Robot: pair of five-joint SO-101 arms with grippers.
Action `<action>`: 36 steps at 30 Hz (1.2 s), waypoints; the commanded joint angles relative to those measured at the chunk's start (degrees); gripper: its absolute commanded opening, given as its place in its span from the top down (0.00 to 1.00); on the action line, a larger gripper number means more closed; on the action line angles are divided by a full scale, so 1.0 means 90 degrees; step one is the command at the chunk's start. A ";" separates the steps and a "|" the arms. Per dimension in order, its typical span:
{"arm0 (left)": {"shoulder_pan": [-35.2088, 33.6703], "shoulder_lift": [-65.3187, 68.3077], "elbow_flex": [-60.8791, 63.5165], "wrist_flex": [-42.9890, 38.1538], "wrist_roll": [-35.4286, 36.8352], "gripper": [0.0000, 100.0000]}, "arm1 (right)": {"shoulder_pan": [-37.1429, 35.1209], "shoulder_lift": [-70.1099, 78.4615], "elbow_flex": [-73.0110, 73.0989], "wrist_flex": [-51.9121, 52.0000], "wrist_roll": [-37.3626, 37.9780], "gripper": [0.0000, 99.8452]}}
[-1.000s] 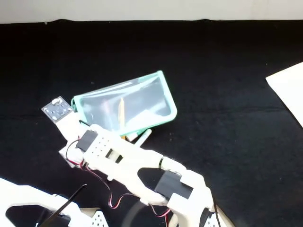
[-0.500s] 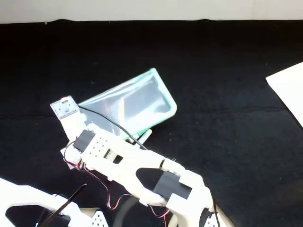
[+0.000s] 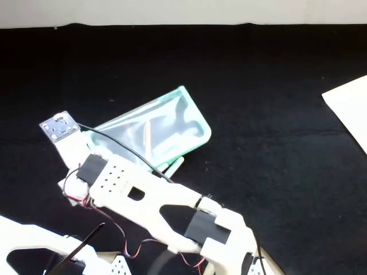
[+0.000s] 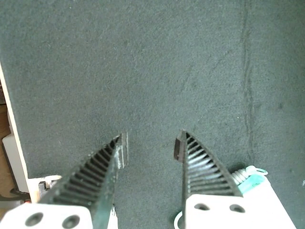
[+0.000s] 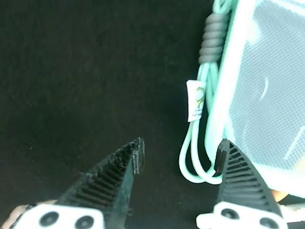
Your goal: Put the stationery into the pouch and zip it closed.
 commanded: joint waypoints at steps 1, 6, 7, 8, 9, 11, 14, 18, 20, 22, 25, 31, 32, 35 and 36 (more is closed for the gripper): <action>-0.0044 -0.0034 -0.0005 -0.0049 0.0020 0.82 | -0.0278 -0.0034 -0.0288 0.0161 0.0059 0.75; -0.0044 -0.0034 -0.0005 -0.0049 0.0020 0.82 | -0.0278 0.0474 -0.0288 0.0142 -0.0059 0.75; -0.0044 -0.0034 -0.0005 -0.0049 0.0020 0.82 | -0.0278 0.0591 -0.0288 0.0142 -0.0225 0.75; -0.0044 -0.0034 -0.0005 -0.0049 0.0020 0.82 | -0.0278 0.0708 -0.0288 0.0142 -0.0303 0.75; -0.0044 -0.0034 -0.0005 -0.0049 0.0020 0.82 | -0.0269 0.0825 -0.0337 0.0132 -0.0293 0.75; -0.0044 -0.0034 0.0005 -0.0049 0.0020 0.82 | -0.0210 0.1011 -0.0347 0.0063 -0.0166 0.75; -0.0044 -0.0034 0.0005 -0.0049 0.0020 0.82 | -0.0015 0.1089 -0.0317 -0.0132 -0.0117 0.75; -0.0044 -0.0034 0.0005 -0.0049 0.0020 0.82 | 0.0112 0.1118 -0.0288 -0.0220 -0.0117 0.75; -0.0044 -0.0034 0.0005 -0.0049 0.0020 0.82 | 0.0112 0.1118 -0.0288 -0.0230 -0.0098 0.75; -0.0044 -0.0034 0.0005 -0.0049 0.0020 0.82 | 0.0112 0.1128 -0.0278 -0.0327 0.0098 0.75; -0.0044 -0.0034 0.0005 -0.0049 0.0020 0.82 | 0.0112 0.1284 -0.0103 -0.0396 0.0156 0.75; -0.0044 -0.0034 0.0005 -0.0049 0.0020 0.82 | 0.0083 0.1783 -0.0073 -0.0405 0.0156 0.75; -0.0044 -0.0034 0.0005 -0.0049 0.0020 0.82 | 0.0083 0.1832 -0.0073 -0.0405 0.0156 0.75; -0.0044 -0.0034 0.0005 -0.0049 0.0020 0.82 | 0.0073 0.1949 -0.0073 -0.0405 0.0156 0.75; -0.0044 -0.0034 0.0005 -0.0049 0.0020 0.82 | 0.0073 0.1988 -0.0073 -0.0396 0.0156 0.75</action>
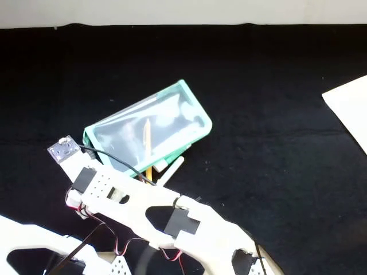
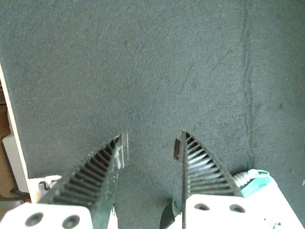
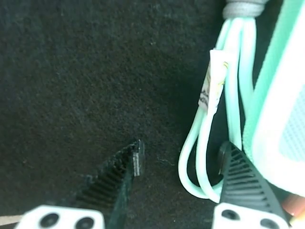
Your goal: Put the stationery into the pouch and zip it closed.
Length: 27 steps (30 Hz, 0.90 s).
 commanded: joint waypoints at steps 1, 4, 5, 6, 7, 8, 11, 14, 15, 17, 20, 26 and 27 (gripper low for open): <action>-0.0044 -0.0034 0.0005 -0.0049 0.0020 0.82 | 0.0103 0.0132 0.0063 -0.0034 0.0029 0.75; -0.0044 -0.0024 0.0015 -0.0049 0.0020 0.82 | 0.0093 0.0269 0.0063 -0.0015 0.0068 0.84; -0.0044 -0.0024 0.0015 -0.0049 0.0020 0.82 | 0.0093 0.0327 0.0063 -0.0015 0.0068 0.89; -0.0044 -0.0024 0.0015 -0.0049 0.0020 0.82 | 0.0093 0.0366 0.0063 -0.0005 0.0020 0.94; -0.0044 -0.0024 0.0015 -0.0049 0.0020 0.82 | 0.0093 0.0405 0.0063 -0.0005 0.0020 0.98; -0.0044 -0.0024 0.0015 -0.0049 0.0020 0.82 | 0.0093 0.0444 0.0063 -0.0005 0.0020 1.00; -0.0044 -0.0024 0.0015 -0.0049 0.0020 0.82 | 0.0093 0.0464 0.0063 0.0083 0.0020 0.99; -0.0044 -0.0024 0.0015 -0.0049 0.0020 0.82 | 0.0093 0.0464 0.0063 0.0083 0.0039 0.99; -0.0044 -0.0024 0.0015 -0.0049 0.0020 0.82 | 0.0093 0.0464 0.0063 0.0083 0.0059 0.99; -0.0044 -0.0024 0.0015 -0.0049 0.0020 0.82 | 0.0093 0.0435 0.0063 0.0083 0.0068 0.99; -0.0044 -0.0034 0.0015 -0.0049 0.0020 0.82 | 0.0093 0.0415 0.0063 0.0171 0.0068 0.99; -0.0044 -0.0034 0.0015 -0.0049 0.0020 0.82 | -0.0054 0.0093 0.0054 0.0601 0.0078 0.99; -0.0044 -0.0024 0.0015 -0.0049 0.0020 0.82 | -0.0073 -0.0093 0.0054 0.0650 0.0078 0.99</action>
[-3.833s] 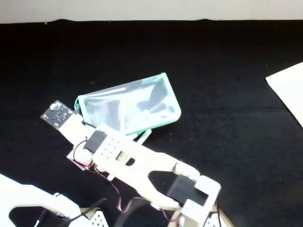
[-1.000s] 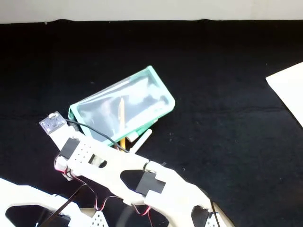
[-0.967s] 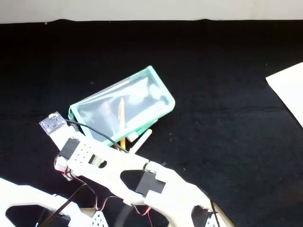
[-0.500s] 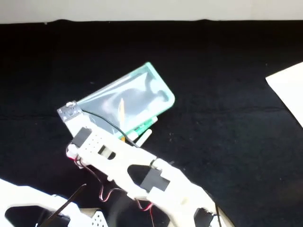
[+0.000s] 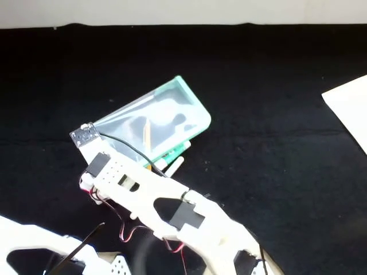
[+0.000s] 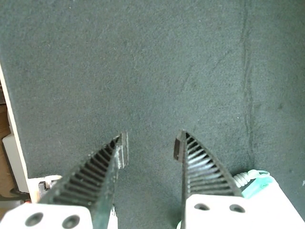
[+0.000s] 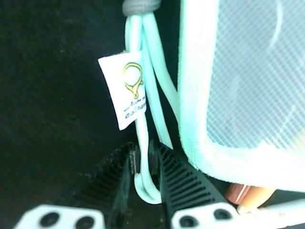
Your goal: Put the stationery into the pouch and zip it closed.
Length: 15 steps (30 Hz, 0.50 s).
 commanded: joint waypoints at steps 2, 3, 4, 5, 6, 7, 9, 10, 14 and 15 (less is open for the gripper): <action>-0.0054 0.0005 0.0015 -0.0049 0.0020 0.82 | -0.0239 -0.0894 0.0063 0.0327 0.0137 0.99; -0.0054 0.0005 0.0015 -0.0049 0.0020 0.82 | -0.0230 -0.1187 0.0073 0.0357 0.0254 0.99; -0.0054 0.0005 0.0015 -0.0049 0.0020 0.82 | -0.0210 -0.1490 0.0073 0.0415 0.0342 0.99; -0.0054 0.0005 0.0015 -0.0049 0.0020 0.82 | -0.0200 -0.1773 0.0073 0.0464 0.0410 0.99; -0.0054 0.0005 0.0015 -0.0049 0.0020 0.82 | -0.0200 -0.2076 0.0073 0.0513 0.0449 0.99; -0.0054 0.0005 0.0015 -0.0049 0.0020 0.82 | -0.0190 -0.2349 0.0093 0.0542 0.0488 0.99; -0.0054 0.0005 0.0015 -0.0049 0.0020 0.82 | -0.0142 -0.2877 0.0122 0.0640 0.0537 0.99; -0.0054 0.0005 0.0015 -0.0049 0.0020 0.82 | -0.0103 -0.3131 0.0122 0.0689 0.0537 0.99; -0.0044 -0.0005 0.0073 -0.0049 0.0020 0.82 | 0.0210 -0.4068 0.0132 0.0874 0.0664 0.99; -0.0024 -0.0034 0.0181 -0.0078 0.0020 0.82 | 0.0327 -0.4274 0.0132 0.0913 0.0664 0.99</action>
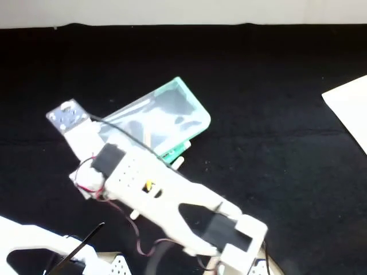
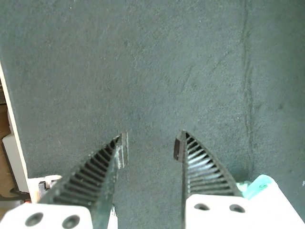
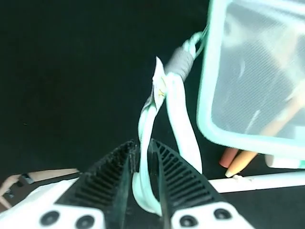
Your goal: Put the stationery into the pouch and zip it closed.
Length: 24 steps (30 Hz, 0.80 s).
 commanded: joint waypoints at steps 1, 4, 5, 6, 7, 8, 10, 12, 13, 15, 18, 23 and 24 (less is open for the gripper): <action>0.0005 -0.0034 0.0239 -0.0088 0.0020 0.82 | 0.0444 -0.1118 -0.0024 0.0142 0.0068 0.99; 0.0112 -0.0034 0.0532 -0.0098 0.0020 0.82 | 0.0835 -0.1744 -0.0024 0.0161 0.0068 0.99; 0.0181 -0.0034 0.0601 -0.0098 0.0020 0.82 | 0.0991 -0.1939 -0.0024 0.0161 0.0068 0.99; 0.0278 -0.0034 0.0640 -0.0098 0.0020 0.82 | 0.1138 -0.2115 -0.0024 0.0151 0.0068 0.99; 0.0386 -0.0034 0.0669 -0.0098 0.0020 0.82 | 0.1294 -0.2291 -0.0034 0.0151 0.0078 0.99; 0.0513 -0.0034 0.0669 -0.0098 0.0020 0.82 | 0.1431 -0.2447 -0.0054 0.0151 0.0078 0.99; 0.0835 -0.0034 0.0679 -0.0098 0.0020 0.82 | 0.1685 -0.2750 -0.0073 0.0151 0.0244 0.99; 0.1216 -0.0034 0.0689 -0.0078 0.0020 0.82 | 0.1851 -0.3004 -0.0073 0.0151 0.0430 0.99; 0.1421 -0.0034 0.0698 -0.0059 0.0020 0.82 | 0.1929 -0.3131 -0.0073 0.0151 0.0508 0.99; 0.1832 -0.0034 0.0718 -0.0049 0.0020 0.82 | 0.2076 -0.3336 -0.0083 0.0151 0.0537 0.99; 0.2496 -0.0034 0.0718 -0.0049 0.0029 0.82 | 0.2252 -0.3570 -0.0093 0.0093 0.0840 0.99; 0.3971 -0.0034 0.0718 -0.0049 0.0029 0.82 | 0.2632 -0.3570 -0.0825 0.0142 0.1358 0.99; 0.4303 -0.0034 0.0718 -0.0049 0.0029 0.82 | 0.2750 -0.3521 -0.1099 0.0161 0.1475 0.99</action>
